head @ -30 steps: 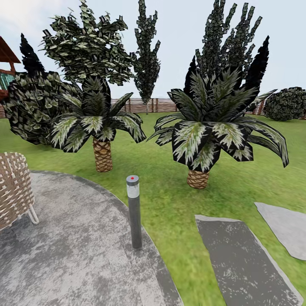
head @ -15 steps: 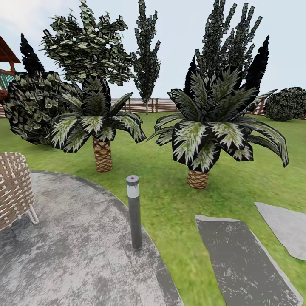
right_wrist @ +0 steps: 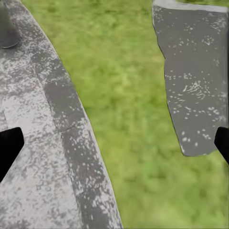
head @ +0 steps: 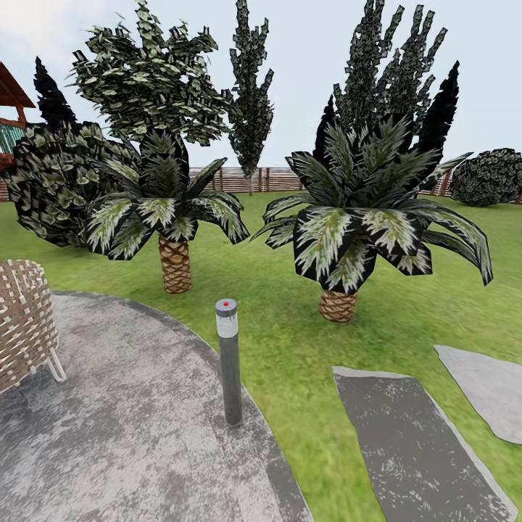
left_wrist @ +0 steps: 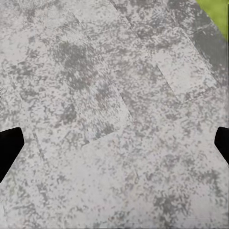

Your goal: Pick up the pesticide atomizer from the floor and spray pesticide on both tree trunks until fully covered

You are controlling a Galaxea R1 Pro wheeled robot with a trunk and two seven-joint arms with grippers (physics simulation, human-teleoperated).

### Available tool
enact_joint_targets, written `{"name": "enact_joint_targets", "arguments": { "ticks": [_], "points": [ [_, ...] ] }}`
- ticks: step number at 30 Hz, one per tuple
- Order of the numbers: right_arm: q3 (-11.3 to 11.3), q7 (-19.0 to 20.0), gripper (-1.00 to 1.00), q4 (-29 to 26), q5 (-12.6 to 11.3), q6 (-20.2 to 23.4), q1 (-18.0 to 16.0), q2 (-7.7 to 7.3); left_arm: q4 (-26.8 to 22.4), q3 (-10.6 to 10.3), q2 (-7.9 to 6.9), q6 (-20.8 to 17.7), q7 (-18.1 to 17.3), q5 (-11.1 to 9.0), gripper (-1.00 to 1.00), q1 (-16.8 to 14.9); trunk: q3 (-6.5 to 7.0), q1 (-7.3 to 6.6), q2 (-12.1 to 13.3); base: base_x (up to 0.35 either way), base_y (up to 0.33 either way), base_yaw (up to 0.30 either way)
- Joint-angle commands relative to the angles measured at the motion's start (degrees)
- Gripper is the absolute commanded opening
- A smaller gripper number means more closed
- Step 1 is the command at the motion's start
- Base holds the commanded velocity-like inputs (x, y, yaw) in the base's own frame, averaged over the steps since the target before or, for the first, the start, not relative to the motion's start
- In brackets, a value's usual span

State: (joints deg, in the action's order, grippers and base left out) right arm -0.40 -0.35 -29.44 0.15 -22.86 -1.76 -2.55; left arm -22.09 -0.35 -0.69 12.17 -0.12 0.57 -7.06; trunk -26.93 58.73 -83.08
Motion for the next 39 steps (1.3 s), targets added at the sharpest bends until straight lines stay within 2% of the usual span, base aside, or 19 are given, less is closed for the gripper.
{"name": "enact_joint_targets", "arguments": {
  "ticks": [1, 5, 6, 8, 15, 24, 27, 29, 30, 32, 39],
  "points": [
    [0.0, 0.0, 1.0, -0.7, 0.0, -0.7, 0.0, -0.06, -0.1, 0.0, -0.01, 0.2, 0.0, 0.0, 1.0, -0.5, 0.0, 0.0, 0.0, 0.0, 0.0, 0.0],
    [0.0, 0.1, 1.0, -1.1, 0.1, -1.7, 0.0, -0.62, 0.4, 0.5, -0.48, 1.8, 0.1, -0.6, 1.0, -1.3, 0.0, 0.0, 0.0, 0.0, 0.0, 0.0],
    [0.1, 0.1, 1.0, -1.0, 0.1, -1.8, 0.0, -0.73, 0.5, 1.4, -0.83, 2.2, 0.2, -0.9, 1.0, -1.2, 0.0, 0.0, 0.0, 0.0, 0.0, 0.0],
    [0.1, 0.1, 1.0, -0.9, 0.1, -1.8, 0.0, -0.77, 0.6, 1.9, -0.98, 2.3, 0.2, -1.1, 1.0, -1.1, 0.0, 0.0, 0.0, 0.0, 0.0, 0.0],
    [0.0, 0.0, 1.0, -0.9, 0.0, -1.8, 0.0, -0.79, 0.6, 2.3, -0.83, 2.3, 0.2, -1.3, 1.0, -1.1, 0.0, 0.0, 0.0, 0.0, 0.0, -0.01],
    [-0.2, 0.0, 1.0, -0.7, -0.1, -1.8, 0.0, -0.86, 0.6, 2.3, -0.87, 2.3, 0.2, -1.3, 1.0, -1.1, 0.0, 0.0, 0.0, 0.0, 0.0, -0.262],
    [-2.1, 0.0, 1.0, -0.7, -0.1, -1.8, 0.0, -0.87, 0.6, 2.3, -0.9, 2.3, 0.2, -1.3, 1.0, -1.1, 0.0, 0.0, 0.0, 0.0, 0.0, -0.298],
    [-4.9, 0.0, 1.0, -0.8, -0.1, -1.8, 0.0, -0.88, 0.6, 2.3, -0.91, 2.3, 0.2, -1.3, 1.0, -1.1, -0.36, 0.44, -0.8, 0.0, 0.0, -0.3],
    [-7.0, 0.1, 1.0, -0.8, -0.1, -1.8, 0.0, -0.88, 0.6, 2.3, -0.92, 2.3, 0.2, -1.3, 1.0, -1.1, -0.55, 0.66, -1.2, 0.0, 0.0, -0.3],
    [-8.8, 0.1, 1.0, -0.9, -0.1, -1.8, 0.0, -0.88, 0.6, 2.4, -0.98, 2.3, 0.2, -1.3, 1.0, -1.1, -0.93, 1.1, -2.0, 0.0, 0.0, -0.3],
    [-9.9, 0.4, 1.0, -0.8, 0.0, -1.8, 0.0, -0.88, 0.6, 3.5, -0.93, 2.3, 0.3, -1.5, 1.0, -1.1, -2.39, 2.64, -4.8, 0.0, 0.0, -0.298]
  ]
}}
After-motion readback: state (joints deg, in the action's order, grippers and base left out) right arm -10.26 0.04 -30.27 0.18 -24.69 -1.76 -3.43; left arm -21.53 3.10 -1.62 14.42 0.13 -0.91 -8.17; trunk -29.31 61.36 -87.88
